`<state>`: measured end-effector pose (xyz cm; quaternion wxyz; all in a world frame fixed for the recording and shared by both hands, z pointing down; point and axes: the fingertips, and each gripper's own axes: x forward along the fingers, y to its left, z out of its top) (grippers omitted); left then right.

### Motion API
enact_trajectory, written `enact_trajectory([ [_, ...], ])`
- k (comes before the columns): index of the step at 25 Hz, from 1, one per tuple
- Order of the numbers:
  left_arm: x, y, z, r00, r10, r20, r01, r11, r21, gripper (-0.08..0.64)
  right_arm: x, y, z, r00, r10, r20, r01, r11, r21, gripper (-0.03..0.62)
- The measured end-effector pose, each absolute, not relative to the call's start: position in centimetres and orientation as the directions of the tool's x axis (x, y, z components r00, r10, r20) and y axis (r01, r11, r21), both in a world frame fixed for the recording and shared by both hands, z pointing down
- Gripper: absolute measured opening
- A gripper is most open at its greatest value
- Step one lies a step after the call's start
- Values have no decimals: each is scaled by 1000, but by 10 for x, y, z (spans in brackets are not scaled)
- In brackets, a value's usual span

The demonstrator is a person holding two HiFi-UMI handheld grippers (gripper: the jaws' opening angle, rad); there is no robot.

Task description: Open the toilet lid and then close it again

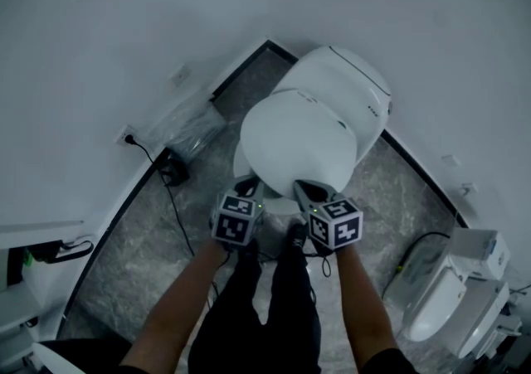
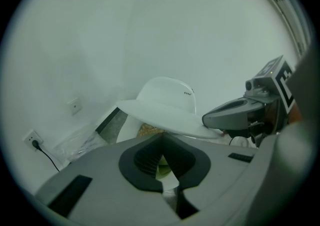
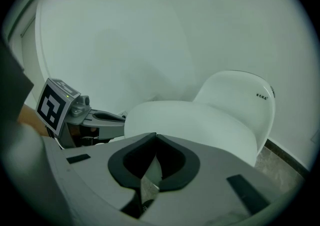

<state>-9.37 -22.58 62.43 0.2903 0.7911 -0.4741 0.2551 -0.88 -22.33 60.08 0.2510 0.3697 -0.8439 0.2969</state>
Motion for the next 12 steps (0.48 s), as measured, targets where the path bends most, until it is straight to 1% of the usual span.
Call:
enact_trajectory([
  [12,-109,-200,666,420,-579,699,-896,-386,219,8,-20,-201,638,-571,-481,665,-801,506,-321,14],
])
